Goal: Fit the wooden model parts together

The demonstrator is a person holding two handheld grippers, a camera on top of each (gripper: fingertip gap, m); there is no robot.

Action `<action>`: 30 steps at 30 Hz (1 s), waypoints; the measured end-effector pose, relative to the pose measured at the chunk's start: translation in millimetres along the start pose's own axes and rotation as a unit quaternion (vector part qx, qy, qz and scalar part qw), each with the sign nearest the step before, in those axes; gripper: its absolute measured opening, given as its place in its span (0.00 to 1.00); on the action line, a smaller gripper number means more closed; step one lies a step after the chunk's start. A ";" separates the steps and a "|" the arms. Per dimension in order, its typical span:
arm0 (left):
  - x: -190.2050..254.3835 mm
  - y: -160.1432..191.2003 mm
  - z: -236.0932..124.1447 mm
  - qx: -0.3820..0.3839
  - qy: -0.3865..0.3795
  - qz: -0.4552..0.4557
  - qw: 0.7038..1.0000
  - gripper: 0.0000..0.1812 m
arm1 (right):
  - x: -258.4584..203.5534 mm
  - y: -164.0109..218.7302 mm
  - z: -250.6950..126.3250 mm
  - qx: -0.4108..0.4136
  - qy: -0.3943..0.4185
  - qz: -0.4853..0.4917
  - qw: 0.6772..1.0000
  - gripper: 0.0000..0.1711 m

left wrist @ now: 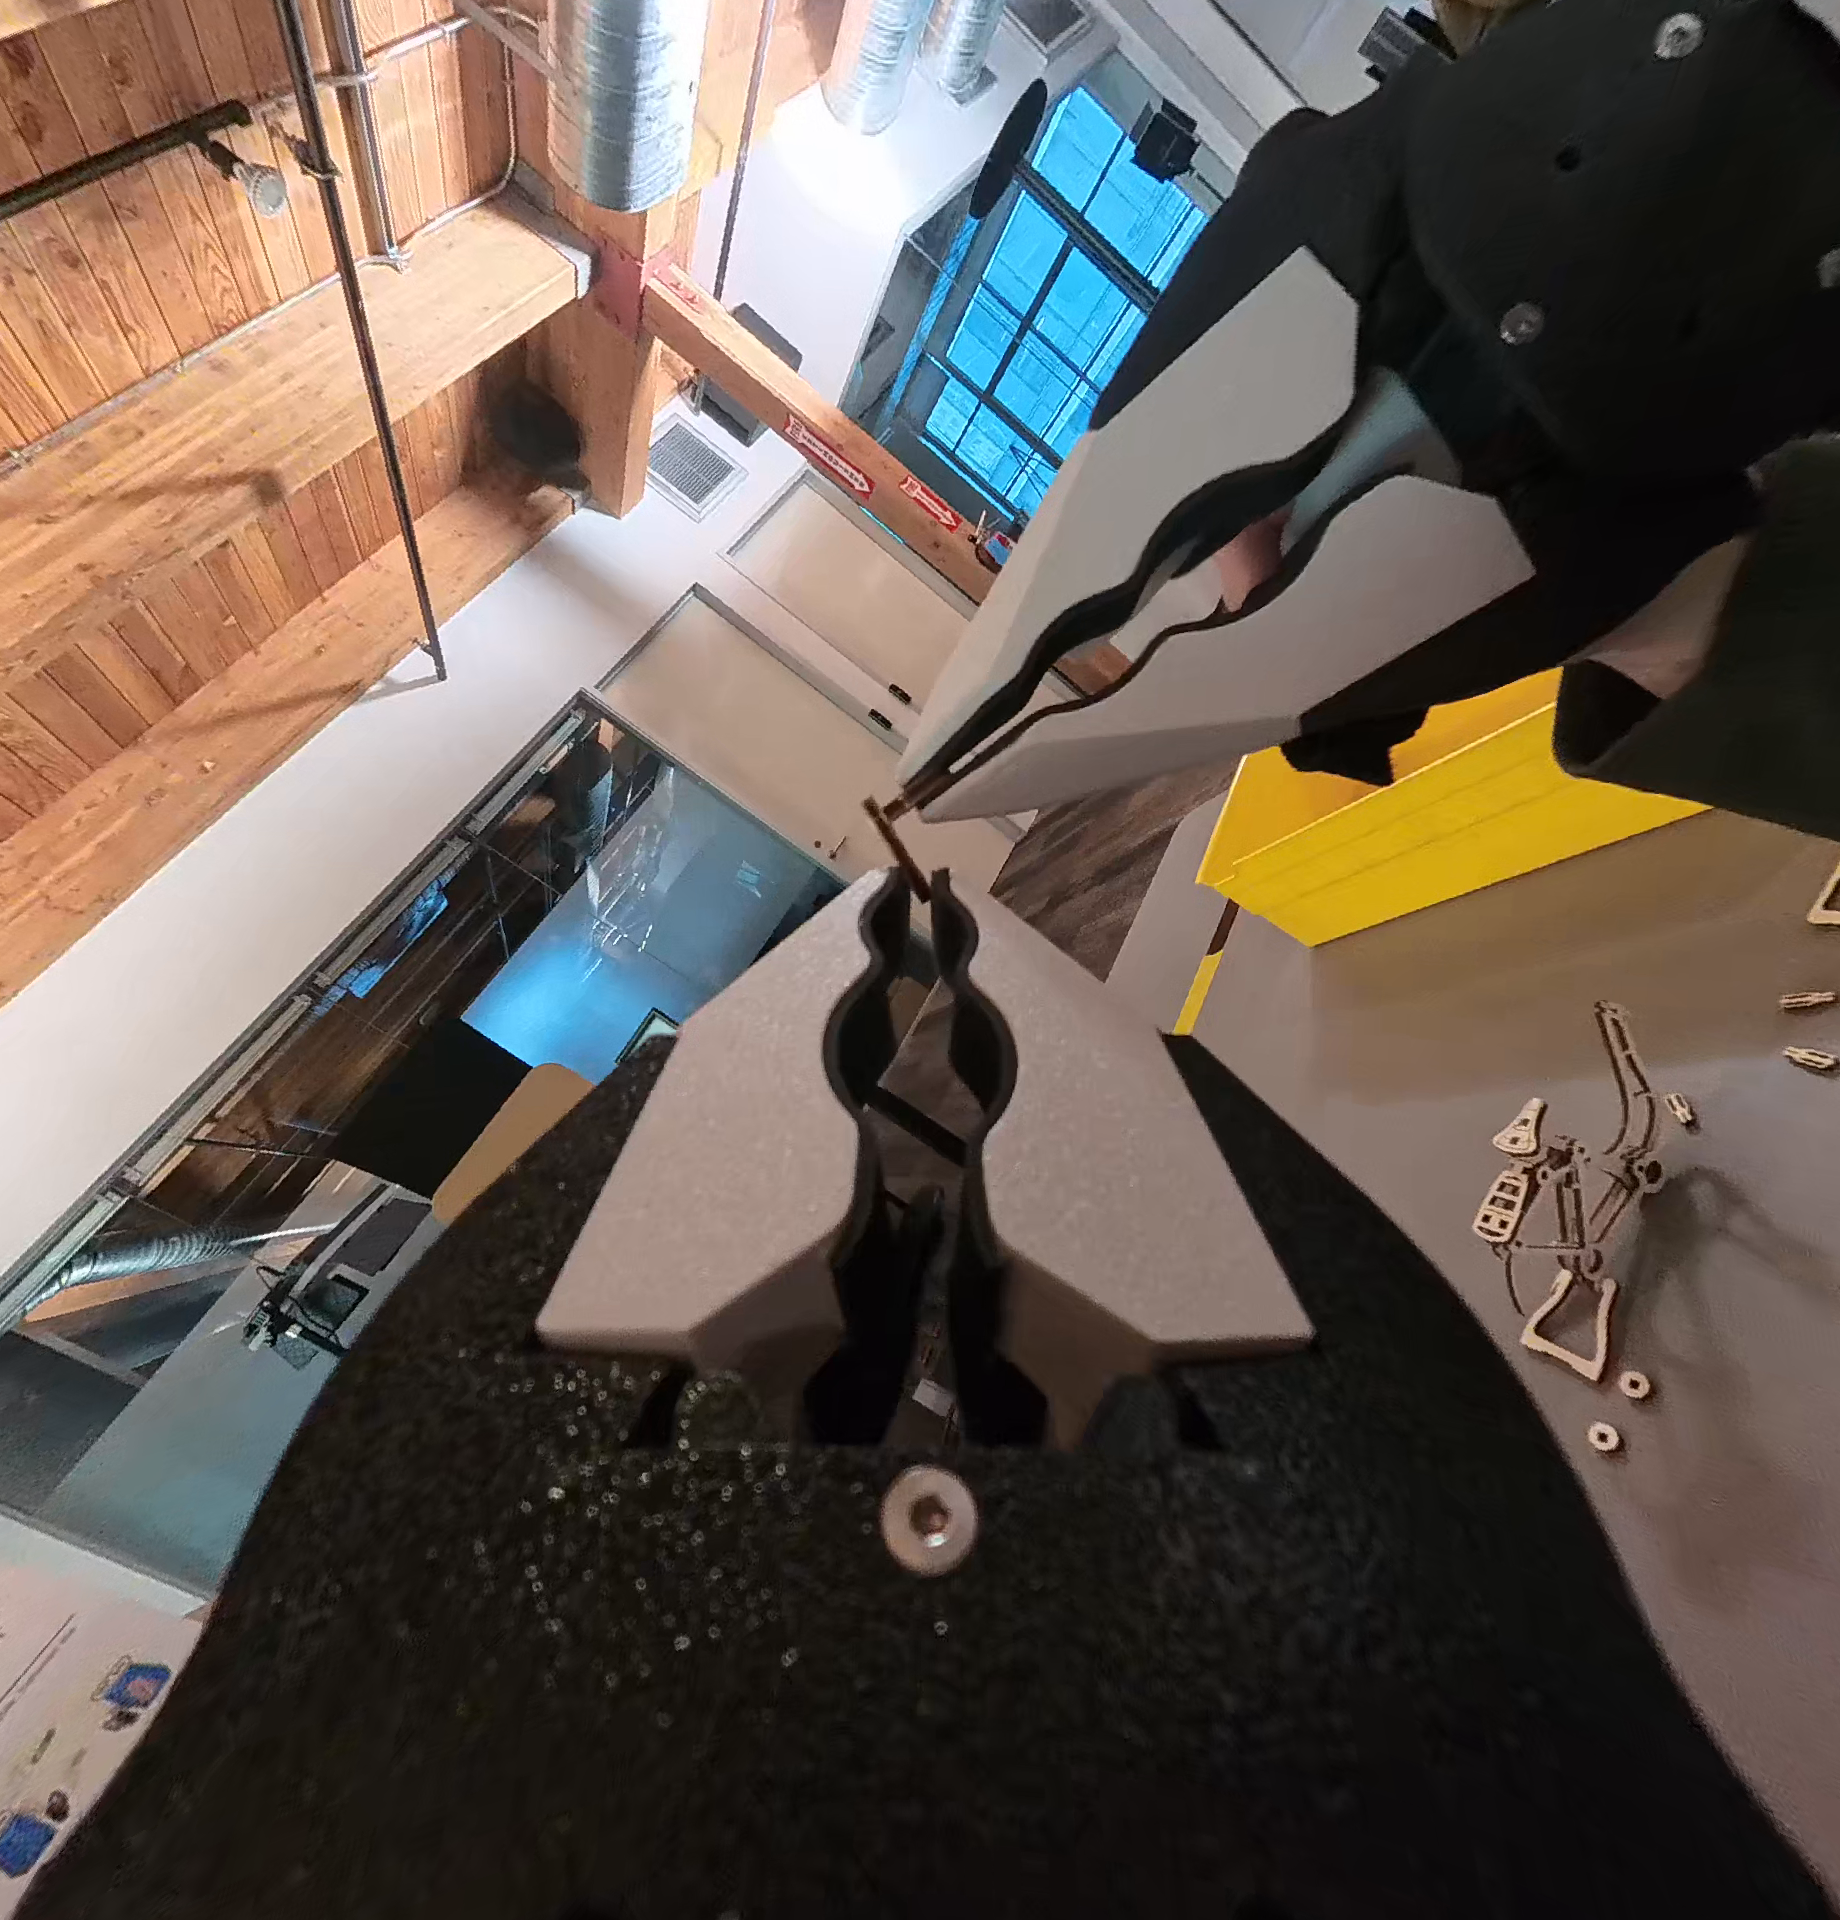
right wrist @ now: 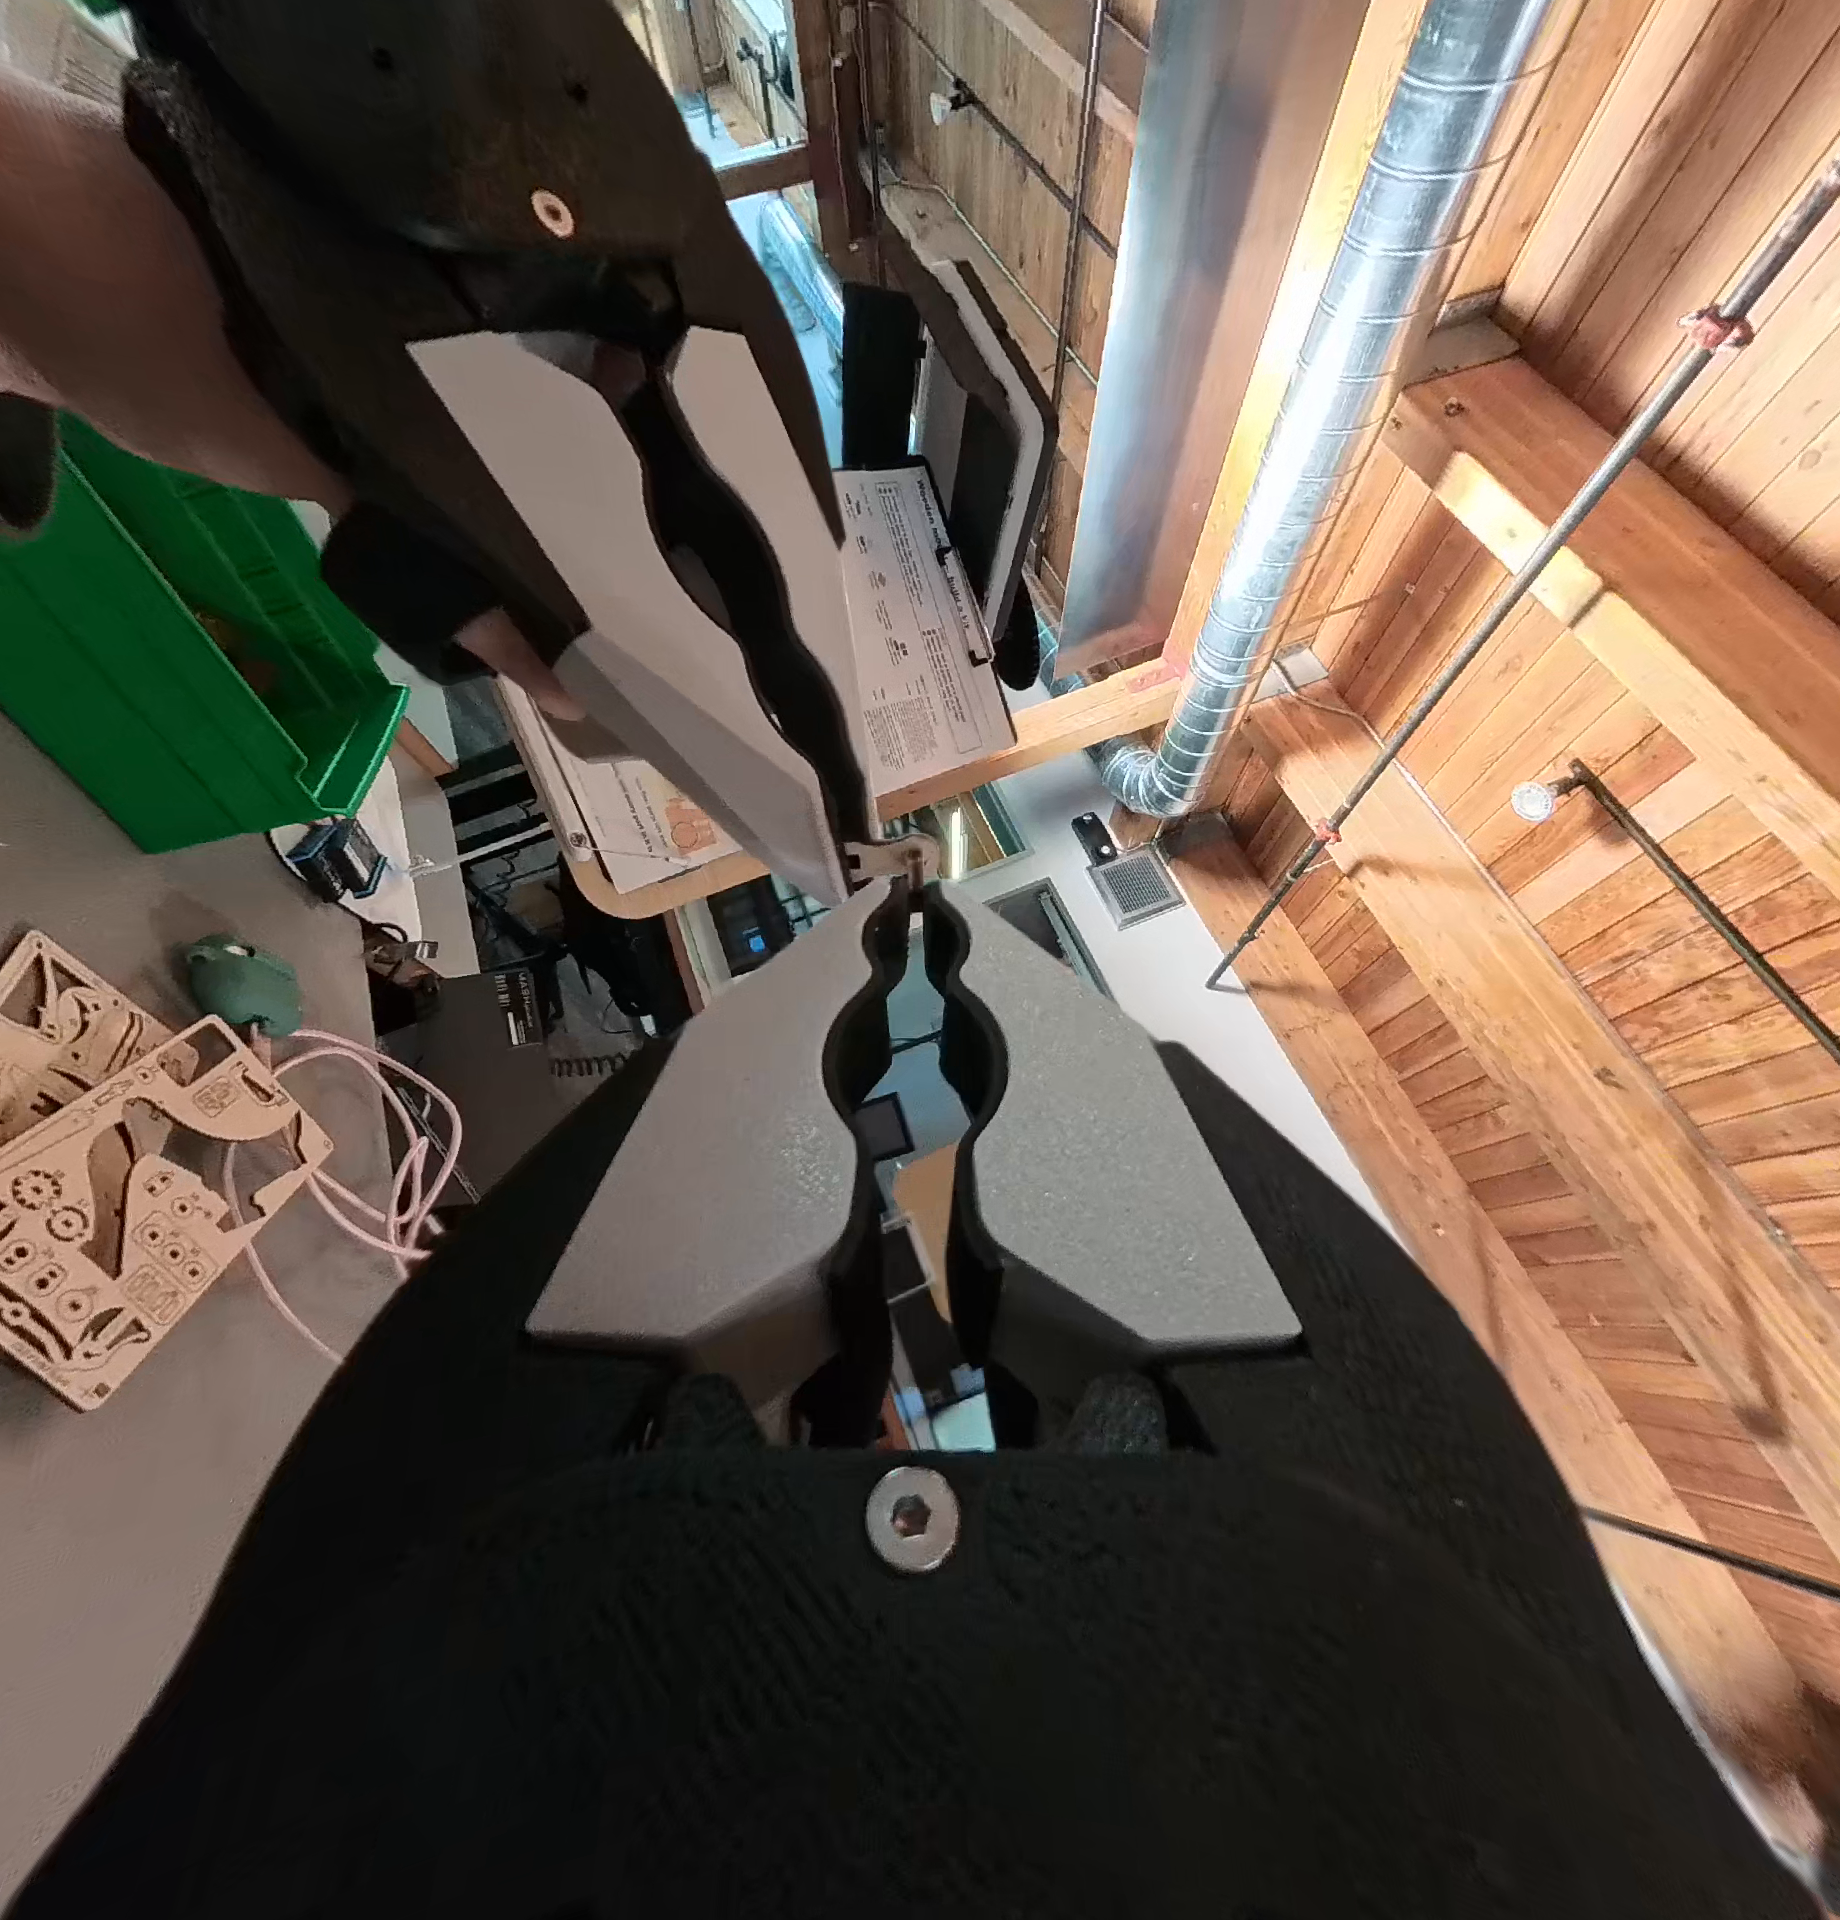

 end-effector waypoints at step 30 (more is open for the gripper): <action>3.4 4.5 13.6 -0.125 -0.047 0.077 0.988 0.01 | -8.8 1.9 8.6 -0.095 -0.008 -0.070 0.993 0.00</action>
Point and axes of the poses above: each gripper's, where its closed fingertips meet, z out along the fingers, y out of its underside, x = y × z across the jaws, the point moved 7 cm from there along -z, back along the fingers, and after that the axes turned 12 degrees about y, right-handed, at the moved point
